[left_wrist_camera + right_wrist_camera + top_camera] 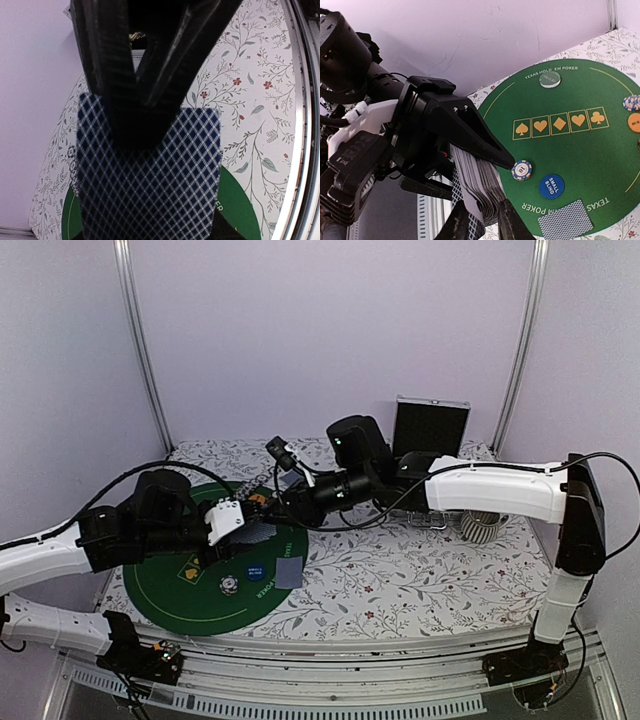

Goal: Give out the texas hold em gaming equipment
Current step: Pick up the poker card from the face-down deck piles.

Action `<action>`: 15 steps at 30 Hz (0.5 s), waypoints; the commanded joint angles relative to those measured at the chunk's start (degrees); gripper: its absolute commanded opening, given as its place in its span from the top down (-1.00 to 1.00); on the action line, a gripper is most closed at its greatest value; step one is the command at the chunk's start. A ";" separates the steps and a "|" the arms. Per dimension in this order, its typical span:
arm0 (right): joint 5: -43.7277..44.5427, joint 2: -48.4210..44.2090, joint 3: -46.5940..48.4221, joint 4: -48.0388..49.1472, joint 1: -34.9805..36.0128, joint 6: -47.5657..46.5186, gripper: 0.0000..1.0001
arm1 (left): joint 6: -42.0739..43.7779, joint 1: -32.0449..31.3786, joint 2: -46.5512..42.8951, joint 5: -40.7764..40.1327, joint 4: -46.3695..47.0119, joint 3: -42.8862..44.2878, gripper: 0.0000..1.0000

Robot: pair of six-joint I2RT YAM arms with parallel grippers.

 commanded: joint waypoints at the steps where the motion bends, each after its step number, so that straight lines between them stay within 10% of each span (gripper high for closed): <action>1: 1.62 -3.27 1.01 -1.77 -0.20 -0.85 0.64 | -0.34 0.86 -0.27 0.25 2.29 -1.04 0.06; 15: -2.65 -6.20 0.41 -3.59 -1.28 -0.43 0.96 | -0.89 1.04 -1.35 0.70 3.28 -2.01 0.06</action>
